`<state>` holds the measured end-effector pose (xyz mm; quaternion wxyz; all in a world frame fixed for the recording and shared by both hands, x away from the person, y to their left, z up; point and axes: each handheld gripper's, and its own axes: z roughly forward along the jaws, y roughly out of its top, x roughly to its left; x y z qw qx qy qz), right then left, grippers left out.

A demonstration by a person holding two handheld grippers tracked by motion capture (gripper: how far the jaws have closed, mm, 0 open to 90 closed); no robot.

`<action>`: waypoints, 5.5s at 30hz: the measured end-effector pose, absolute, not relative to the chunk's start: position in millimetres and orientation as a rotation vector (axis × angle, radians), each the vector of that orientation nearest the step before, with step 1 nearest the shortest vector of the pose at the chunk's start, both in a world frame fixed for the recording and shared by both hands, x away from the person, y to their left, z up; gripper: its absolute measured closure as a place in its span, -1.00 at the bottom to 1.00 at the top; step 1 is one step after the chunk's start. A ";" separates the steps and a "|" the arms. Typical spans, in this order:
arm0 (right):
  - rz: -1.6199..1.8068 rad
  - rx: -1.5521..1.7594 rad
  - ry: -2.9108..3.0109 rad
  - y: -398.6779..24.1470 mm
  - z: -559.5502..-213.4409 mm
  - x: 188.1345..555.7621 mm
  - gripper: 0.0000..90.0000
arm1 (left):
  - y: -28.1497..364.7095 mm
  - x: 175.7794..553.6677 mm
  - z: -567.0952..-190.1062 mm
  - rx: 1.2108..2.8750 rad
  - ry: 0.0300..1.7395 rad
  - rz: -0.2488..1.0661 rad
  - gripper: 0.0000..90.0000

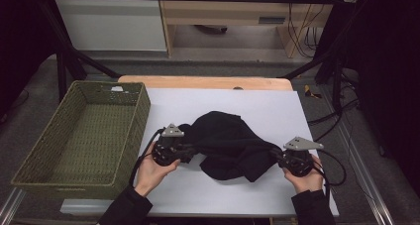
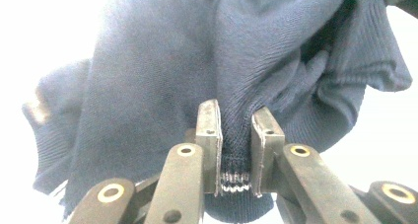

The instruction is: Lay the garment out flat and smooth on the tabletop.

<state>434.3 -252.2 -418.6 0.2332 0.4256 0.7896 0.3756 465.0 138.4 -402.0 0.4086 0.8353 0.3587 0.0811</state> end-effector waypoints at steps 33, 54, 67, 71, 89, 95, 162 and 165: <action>1.367 1.219 2.183 -258.7 -398.0 433.8 0.95 | 189.6 450.2 -369.3 1.932 0.971 0.282 0.72; 1.308 0.821 2.616 -65.0 -441.4 443.5 0.94 | 195.6 445.4 -418.0 2.008 1.072 0.323 0.65; 1.444 0.942 2.280 -159.0 -399.3 436.7 0.10 | 187.9 447.1 -429.7 2.060 1.057 0.298 0.64; 1.270 1.112 2.171 -209.4 -417.8 446.7 0.07 | 186.3 449.6 -433.1 2.071 1.069 0.267 0.65; 1.312 1.300 2.291 -204.9 -487.5 490.3 0.59 | 186.1 449.9 -428.7 2.063 1.019 0.260 0.70; 1.283 1.268 2.249 -223.9 -455.0 480.6 0.95 | 190.5 444.9 -415.1 2.017 0.971 0.308 0.73; 1.284 1.240 2.209 -230.5 -469.2 480.0 0.79 | 81.4 447.5 -462.3 2.090 0.788 0.056 0.79; 1.324 1.249 2.189 -236.1 -459.2 474.9 0.84 | 98.6 445.5 -446.7 2.060 0.784 0.072 0.81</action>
